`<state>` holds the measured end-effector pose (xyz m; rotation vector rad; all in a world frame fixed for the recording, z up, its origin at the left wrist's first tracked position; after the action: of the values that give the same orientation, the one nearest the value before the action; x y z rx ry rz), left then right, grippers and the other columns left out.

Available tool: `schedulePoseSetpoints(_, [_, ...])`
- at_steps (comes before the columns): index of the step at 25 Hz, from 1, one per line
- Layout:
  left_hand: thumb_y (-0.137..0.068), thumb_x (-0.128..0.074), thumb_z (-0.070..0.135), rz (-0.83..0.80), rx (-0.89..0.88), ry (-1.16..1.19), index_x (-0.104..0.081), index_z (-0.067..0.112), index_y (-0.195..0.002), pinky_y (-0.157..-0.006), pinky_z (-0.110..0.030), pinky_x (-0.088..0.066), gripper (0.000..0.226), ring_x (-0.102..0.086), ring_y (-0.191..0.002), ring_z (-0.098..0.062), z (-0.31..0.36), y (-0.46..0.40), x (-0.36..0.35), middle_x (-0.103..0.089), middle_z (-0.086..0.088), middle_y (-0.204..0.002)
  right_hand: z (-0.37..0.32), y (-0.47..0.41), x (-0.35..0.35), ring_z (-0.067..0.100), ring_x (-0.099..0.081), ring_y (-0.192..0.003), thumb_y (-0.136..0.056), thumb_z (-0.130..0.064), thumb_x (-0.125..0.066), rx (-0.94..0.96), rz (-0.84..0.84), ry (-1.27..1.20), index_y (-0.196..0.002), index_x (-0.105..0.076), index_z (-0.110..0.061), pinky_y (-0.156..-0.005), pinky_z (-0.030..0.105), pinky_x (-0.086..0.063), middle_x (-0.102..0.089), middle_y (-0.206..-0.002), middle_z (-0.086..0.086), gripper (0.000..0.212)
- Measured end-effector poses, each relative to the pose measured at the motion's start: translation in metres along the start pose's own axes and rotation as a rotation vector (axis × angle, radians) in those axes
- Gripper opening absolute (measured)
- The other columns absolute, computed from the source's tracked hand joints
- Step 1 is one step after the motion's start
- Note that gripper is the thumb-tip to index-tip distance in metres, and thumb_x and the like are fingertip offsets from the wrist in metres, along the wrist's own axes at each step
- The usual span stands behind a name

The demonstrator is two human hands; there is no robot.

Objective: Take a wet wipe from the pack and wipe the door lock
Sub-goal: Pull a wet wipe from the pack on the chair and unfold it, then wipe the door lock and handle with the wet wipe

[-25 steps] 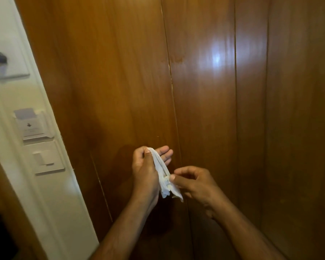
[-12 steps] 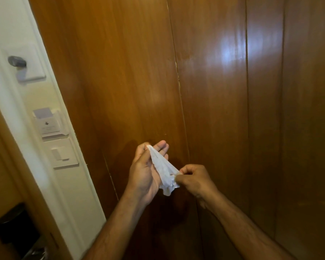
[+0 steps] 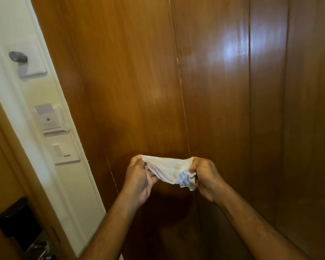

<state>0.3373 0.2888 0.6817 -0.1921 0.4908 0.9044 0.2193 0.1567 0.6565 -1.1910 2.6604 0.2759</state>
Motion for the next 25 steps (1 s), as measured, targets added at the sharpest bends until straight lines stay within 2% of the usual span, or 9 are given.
schedulePoseSetpoints(3, [-0.11,-0.032,0.017,-0.006,0.099,0.196,-0.044,0.01,-0.109,-0.067,-0.045,-0.064,0.014,-0.07,-0.1,-0.036,-0.002,0.001,-0.007,-0.062,-0.023,-0.113,0.002,-0.003,-0.002,0.035,-0.064,-0.083,-0.066,-0.011,-0.045,-0.043,-0.042,-0.112,-0.105,-0.062,-0.006,-0.056,0.038,-0.054,-0.067,-0.111,0.022,0.042])
schedulePoseSetpoints(6, [-0.11,-0.035,0.022,0.001,0.115,0.194,-0.04,0.007,-0.123,-0.064,-0.045,-0.062,0.021,-0.068,-0.104,-0.039,-0.002,0.0,-0.006,-0.06,-0.027,-0.116,-0.001,-0.002,-0.005,0.024,-0.065,-0.069,-0.08,-0.027,-0.054,-0.026,-0.053,-0.112,-0.082,-0.07,-0.015,-0.054,0.031,-0.046,-0.07,-0.085,0.01,0.02])
schedulePoseSetpoints(8, [-0.108,-0.04,0.025,-0.009,0.11,0.106,-0.045,0.011,-0.124,-0.06,-0.039,-0.063,0.022,-0.069,-0.103,-0.037,0.0,-0.001,0.001,-0.06,-0.025,-0.116,0.001,-0.002,-0.008,0.018,-0.069,-0.064,-0.085,-0.045,-0.061,-0.059,-0.167,0.014,-0.068,-0.073,-0.018,-0.05,0.03,-0.048,-0.072,-0.073,0.005,0.034])
schedulePoseSetpoints(11, [-0.108,-0.044,0.026,-0.004,0.126,-0.058,-0.051,0.008,-0.126,-0.04,-0.023,-0.054,0.027,-0.072,-0.079,-0.029,0.002,-0.003,0.024,-0.062,-0.02,-0.1,0.009,-0.003,-0.011,0.023,-0.063,-0.079,-0.083,-0.028,-0.07,-0.147,-0.193,0.112,-0.078,-0.074,-0.011,-0.06,0.037,-0.047,-0.068,-0.089,0.011,0.018])
schedulePoseSetpoints(14, [-0.108,-0.041,0.031,0.013,0.133,-0.365,-0.055,0.004,-0.122,-0.034,-0.019,-0.039,0.034,-0.063,-0.067,-0.022,0.005,-0.006,0.056,-0.062,-0.018,-0.102,0.021,-0.009,-0.021,0.025,-0.069,-0.074,-0.092,-0.02,-0.062,-0.209,-0.158,-0.16,-0.103,-0.064,-0.005,-0.061,0.04,-0.056,-0.069,-0.095,0.017,0.019])
schedulePoseSetpoints(17, [-0.108,-0.04,0.033,0.196,-0.129,-0.947,-0.057,0.016,-0.103,-0.053,-0.027,-0.045,0.025,-0.058,-0.07,-0.018,0.022,-0.008,0.101,-0.062,-0.01,-0.091,0.04,-0.017,-0.049,0.015,-0.064,-0.044,-0.099,-0.026,-0.051,-0.25,-0.094,-0.306,-0.1,-0.059,-0.008,-0.049,0.033,-0.057,-0.067,-0.065,0.01,0.02])
schedulePoseSetpoints(19, [-0.107,-0.04,0.031,0.274,-0.416,-1.248,-0.053,0.021,-0.098,-0.052,-0.026,-0.043,0.019,-0.056,-0.062,-0.014,0.039,0.001,0.125,-0.06,-0.003,-0.077,0.052,-0.022,-0.071,0.013,-0.054,-0.027,-0.1,-0.029,-0.05,-0.299,-0.005,-0.367,-0.093,-0.056,-0.011,-0.037,0.026,-0.051,-0.055,-0.06,0.007,0.02])
schedulePoseSetpoints(23, [-0.107,-0.038,0.03,0.442,-0.813,-1.627,-0.051,0.021,-0.096,-0.043,-0.03,-0.044,0.019,-0.053,-0.05,-0.014,0.087,0.036,0.181,-0.054,0.005,-0.065,0.081,-0.022,-0.119,0.028,-0.064,-0.035,-0.099,-0.038,-0.049,-0.463,-0.036,-0.529,-0.094,-0.053,-0.005,-0.035,0.038,-0.054,-0.064,-0.062,0.02,0.033])
schedulePoseSetpoints(25, [-0.106,-0.039,0.026,0.583,-0.992,-1.881,-0.056,0.014,-0.09,-0.041,-0.032,-0.042,0.026,-0.048,-0.048,-0.019,0.118,0.059,0.21,-0.053,0.001,-0.065,0.106,-0.019,-0.143,0.036,-0.069,-0.051,-0.101,-0.042,-0.041,-0.543,-0.054,-0.586,-0.09,-0.053,-0.001,-0.049,0.05,-0.058,-0.068,-0.06,0.024,0.043])
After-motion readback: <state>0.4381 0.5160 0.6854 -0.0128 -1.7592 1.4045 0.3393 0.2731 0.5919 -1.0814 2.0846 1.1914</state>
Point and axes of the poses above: each hand's wrist, its own y-axis away from the middle knuckle, its own x-axis out of the back of the hand, z = x × y, the point moved 4 cm from there along -y, towards the middle knuckle
